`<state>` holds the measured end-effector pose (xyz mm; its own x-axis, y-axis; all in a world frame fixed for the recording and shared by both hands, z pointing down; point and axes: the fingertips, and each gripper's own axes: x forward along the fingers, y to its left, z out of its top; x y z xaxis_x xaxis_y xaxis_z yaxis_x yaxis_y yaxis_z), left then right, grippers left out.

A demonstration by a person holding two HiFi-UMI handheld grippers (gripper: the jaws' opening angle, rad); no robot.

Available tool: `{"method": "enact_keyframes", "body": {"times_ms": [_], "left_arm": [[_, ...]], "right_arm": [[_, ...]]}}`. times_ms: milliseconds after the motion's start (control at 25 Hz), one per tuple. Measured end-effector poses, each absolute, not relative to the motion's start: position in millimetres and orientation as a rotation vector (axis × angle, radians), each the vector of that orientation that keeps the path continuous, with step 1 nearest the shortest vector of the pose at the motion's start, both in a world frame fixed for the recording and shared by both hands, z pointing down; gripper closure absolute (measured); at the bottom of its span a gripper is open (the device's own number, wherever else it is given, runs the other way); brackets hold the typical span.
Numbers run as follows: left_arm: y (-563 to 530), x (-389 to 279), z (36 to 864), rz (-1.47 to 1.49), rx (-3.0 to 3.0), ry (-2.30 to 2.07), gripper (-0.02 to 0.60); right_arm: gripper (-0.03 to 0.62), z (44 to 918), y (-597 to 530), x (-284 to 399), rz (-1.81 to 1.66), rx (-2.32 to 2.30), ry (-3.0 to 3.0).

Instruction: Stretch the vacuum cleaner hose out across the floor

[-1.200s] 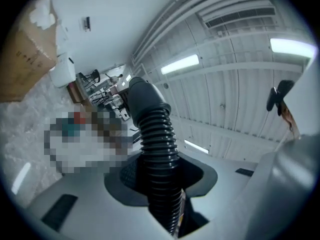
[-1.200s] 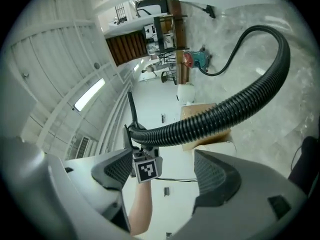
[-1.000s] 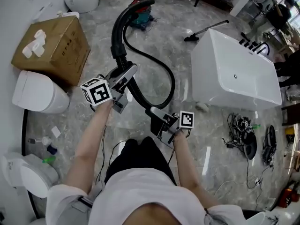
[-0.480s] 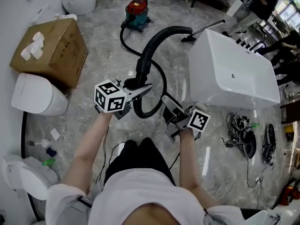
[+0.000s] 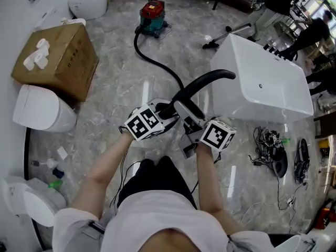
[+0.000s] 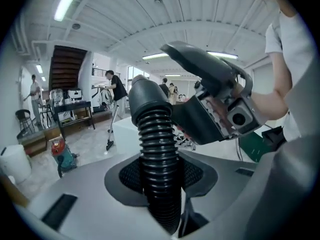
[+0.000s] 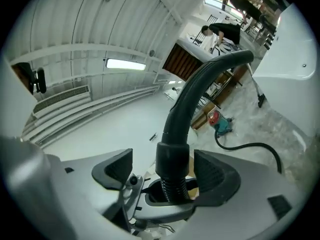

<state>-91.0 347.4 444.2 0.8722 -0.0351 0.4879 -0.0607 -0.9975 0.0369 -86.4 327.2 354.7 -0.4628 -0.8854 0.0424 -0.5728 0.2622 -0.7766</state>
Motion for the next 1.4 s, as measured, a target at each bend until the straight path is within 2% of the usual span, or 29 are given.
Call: {"method": "enact_keyframes", "body": {"times_ms": [400, 440, 480, 720, 1000, 1160, 1240, 1400], "left_arm": [[376.6, -75.2, 469.1, 1.205, 3.195, -0.125, 0.425], [379.7, -74.2, 470.1, 1.216, 3.206, -0.116, 0.425], [382.1, -73.6, 470.9, 1.223, 3.212, -0.105, 0.425], [390.2, -67.4, 474.6, 1.233, 3.239, -0.048, 0.419], [397.3, -65.2, 472.9, 1.112, 3.296, -0.060, 0.408], [401.7, -64.7, 474.2, 1.072, 3.271, -0.013, 0.351], [405.1, -68.5, 477.1, 1.008, 3.189, 0.041, 0.286], [405.7, -81.9, 478.3, 0.874, 3.049, 0.073, 0.264]], "right_arm": [[0.227, 405.1, 323.6, -75.8, -1.218, -1.625, 1.971], [0.320, 406.7, 326.4, -73.4, -1.201, -1.650, 1.968], [0.384, 407.3, 328.9, -71.5, -1.183, -1.663, 1.969], [0.387, 409.4, 335.2, -62.6, -1.192, -1.621, 1.928], [0.387, 414.1, 342.3, -51.2, -1.242, -1.543, 1.832], [0.387, 415.8, 347.2, -44.9, -1.253, -1.524, 1.811], [0.387, 416.7, 351.7, -32.8, -1.235, -1.544, 1.791], [0.387, 416.6, 362.0, 0.1, -1.195, -1.590, 1.760]]}}
